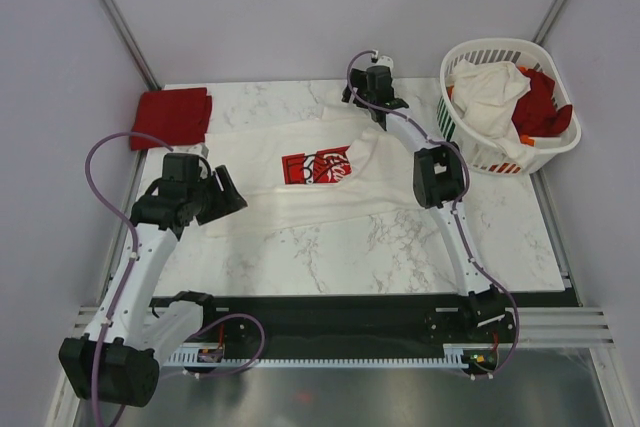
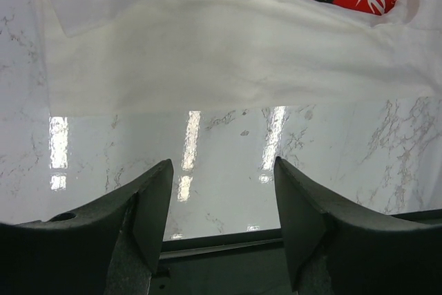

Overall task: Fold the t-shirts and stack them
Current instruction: Fold the tshirt

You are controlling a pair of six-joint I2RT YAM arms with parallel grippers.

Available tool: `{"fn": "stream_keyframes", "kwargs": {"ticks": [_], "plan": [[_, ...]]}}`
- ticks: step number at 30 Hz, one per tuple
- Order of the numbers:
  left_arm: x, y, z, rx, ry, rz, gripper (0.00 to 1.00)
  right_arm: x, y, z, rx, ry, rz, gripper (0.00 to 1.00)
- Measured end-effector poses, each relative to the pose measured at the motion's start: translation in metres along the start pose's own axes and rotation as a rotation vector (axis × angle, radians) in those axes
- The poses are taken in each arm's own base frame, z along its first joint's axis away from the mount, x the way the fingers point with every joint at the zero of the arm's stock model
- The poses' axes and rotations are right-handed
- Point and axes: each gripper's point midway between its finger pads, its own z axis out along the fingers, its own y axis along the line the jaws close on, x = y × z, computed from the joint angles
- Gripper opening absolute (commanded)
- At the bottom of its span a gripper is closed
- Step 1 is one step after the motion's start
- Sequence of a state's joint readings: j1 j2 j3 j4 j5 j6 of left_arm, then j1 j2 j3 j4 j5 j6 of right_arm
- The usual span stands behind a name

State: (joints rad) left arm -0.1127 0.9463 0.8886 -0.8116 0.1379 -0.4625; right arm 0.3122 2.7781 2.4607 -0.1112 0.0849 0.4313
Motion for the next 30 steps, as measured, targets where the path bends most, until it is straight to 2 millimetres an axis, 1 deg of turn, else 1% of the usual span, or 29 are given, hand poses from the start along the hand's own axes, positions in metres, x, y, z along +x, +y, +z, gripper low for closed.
{"fn": "stream_keyframes", "kwargs": {"ticks": [2, 5, 8, 9, 10, 11, 12, 14, 15, 17, 18, 20, 27, 30], "plan": [[-0.001, 0.001, 0.001, -0.005, -0.001, -0.004, 0.67, 0.001, 0.001, 0.004, -0.008, -0.015, 0.012, 0.83], [-0.003, 0.005, 0.001, -0.013, -0.008, -0.016, 0.67, 0.000, 0.005, 0.008, -0.024, -0.031, 0.035, 0.74], [-0.005, 0.008, 0.003, -0.024, -0.008, -0.030, 0.67, 0.000, 0.007, 0.010, -0.033, -0.041, 0.051, 0.63], [-0.006, 0.010, 0.003, -0.028, -0.006, -0.033, 0.67, -0.001, 0.007, 0.012, -0.037, -0.049, 0.056, 0.56], [-0.006, 0.011, 0.004, -0.031, -0.004, -0.037, 0.67, 0.000, 0.007, 0.013, -0.038, -0.051, 0.060, 0.52], [-0.006, 0.011, 0.004, -0.033, -0.003, -0.039, 0.67, 0.002, 0.007, 0.014, -0.038, -0.050, 0.066, 0.47], [-0.006, 0.012, 0.005, -0.035, -0.003, -0.041, 0.67, 0.004, 0.007, 0.015, -0.039, -0.049, 0.071, 0.37], [-0.007, 0.013, 0.005, -0.036, -0.005, -0.044, 0.66, 0.008, 0.006, 0.017, -0.043, -0.042, 0.082, 0.31], [-0.007, 0.013, 0.005, -0.037, -0.005, -0.045, 0.66, 0.009, 0.007, 0.018, -0.047, -0.043, 0.087, 0.26], [-0.008, 0.014, 0.004, -0.039, -0.007, -0.049, 0.66, 0.010, 0.008, 0.018, -0.056, -0.041, 0.099, 0.23], [-0.008, 0.014, 0.004, -0.039, -0.007, -0.050, 0.66, 0.011, 0.009, 0.018, -0.061, -0.039, 0.103, 0.13], [-0.008, 0.015, 0.004, -0.040, -0.008, -0.052, 0.66, 0.012, 0.012, 0.018, -0.072, -0.032, 0.111, 0.00], [-0.008, 0.015, 0.004, -0.041, -0.009, -0.053, 0.66, 0.016, 0.020, 0.016, -0.104, -0.019, 0.121, 0.00], [-0.009, 0.015, 0.003, -0.039, -0.013, -0.052, 0.66, 0.021, 0.024, 0.009, -0.129, 0.005, 0.114, 0.00]]}}
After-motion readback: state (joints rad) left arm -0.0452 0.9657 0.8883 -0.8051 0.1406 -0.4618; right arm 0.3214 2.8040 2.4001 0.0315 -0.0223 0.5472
